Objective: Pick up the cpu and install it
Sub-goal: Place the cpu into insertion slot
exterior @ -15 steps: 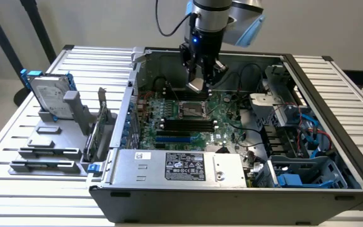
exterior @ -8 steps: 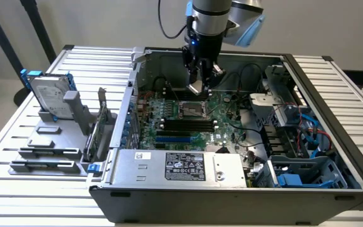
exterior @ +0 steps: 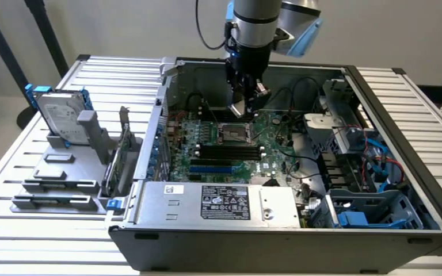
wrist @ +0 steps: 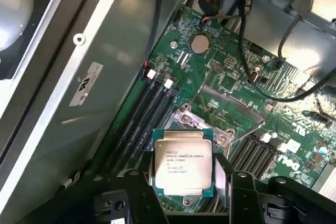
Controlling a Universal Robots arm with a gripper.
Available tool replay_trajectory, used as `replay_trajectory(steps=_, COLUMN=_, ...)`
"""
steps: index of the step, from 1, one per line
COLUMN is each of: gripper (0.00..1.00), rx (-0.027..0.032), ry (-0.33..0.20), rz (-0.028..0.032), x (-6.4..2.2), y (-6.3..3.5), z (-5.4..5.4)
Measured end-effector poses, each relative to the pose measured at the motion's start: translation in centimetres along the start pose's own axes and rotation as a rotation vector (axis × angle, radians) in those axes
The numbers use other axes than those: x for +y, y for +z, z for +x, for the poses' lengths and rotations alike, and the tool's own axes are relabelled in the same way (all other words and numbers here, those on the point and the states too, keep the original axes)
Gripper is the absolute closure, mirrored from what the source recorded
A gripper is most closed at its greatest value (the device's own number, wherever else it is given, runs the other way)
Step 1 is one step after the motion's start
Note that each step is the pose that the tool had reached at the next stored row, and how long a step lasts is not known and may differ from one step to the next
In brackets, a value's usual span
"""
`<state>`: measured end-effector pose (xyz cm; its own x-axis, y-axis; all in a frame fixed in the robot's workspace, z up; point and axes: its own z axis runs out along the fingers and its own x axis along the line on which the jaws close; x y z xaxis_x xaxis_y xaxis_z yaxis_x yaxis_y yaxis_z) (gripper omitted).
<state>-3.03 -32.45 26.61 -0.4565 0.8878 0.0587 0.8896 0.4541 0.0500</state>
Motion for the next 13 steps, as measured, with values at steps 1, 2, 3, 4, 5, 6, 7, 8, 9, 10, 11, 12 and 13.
replay_trajectory(steps=1, gripper=0.45, rx=-0.0009, ry=0.018, rz=-0.0011, x=0.00, y=0.09, z=0.0)
replay_trajectory(steps=2, gripper=0.45, rx=-0.0018, ry=0.036, rz=-0.0021, x=-0.01, y=0.19, z=0.0)
replay_trajectory(steps=3, gripper=0.45, rx=-0.0028, ry=0.056, rz=-0.0033, x=-0.02, y=0.29, z=0.0)
replay_trajectory(steps=4, gripper=0.45, rx=-0.0037, ry=0.073, rz=-0.0043, x=-0.02, y=0.39, z=0.0)
replay_trajectory(steps=5, gripper=0.45, rx=-0.0046, ry=0.091, rz=-0.0053, x=-0.03, y=0.49, z=0.0)
replay_trajectory(steps=6, gripper=0.45, rx=-0.0054, ry=0.109, rz=-0.0064, x=-0.03, y=0.59, z=0.0)
replay_trajectory(steps=7, gripper=0.45, rx=-0.0064, ry=0.128, rz=-0.0075, x=-0.03, y=0.70, z=0.0)
replay_trajectory(steps=8, gripper=0.45, rx=-0.0073, ry=0.146, rz=-0.0087, x=-0.04, y=0.80, z=0.0)
replay_trajectory(steps=9, gripper=0.45, rx=-0.0083, ry=0.164, rz=-0.0097, x=-0.04, y=0.90, z=-0.1)
replay_trajectory(steps=10, gripper=0.45, rx=-0.0091, ry=0.182, rz=-0.0108, x=-0.05, y=1.00, z=-0.1)
replay_trajectory(steps=11, gripper=0.45, rx=-0.0101, ry=0.200, rz=-0.0119, x=-0.05, y=1.09, z=-0.1)
replay_trajectory(steps=12, gripper=0.45, rx=-0.0109, ry=0.218, rz=-0.0128, x=-0.06, y=1.18, z=-0.1)
replay_trajectory(steps=13, gripper=0.45, rx=-0.0118, ry=0.236, rz=-0.0140, x=-0.06, y=1.26, z=-0.1)
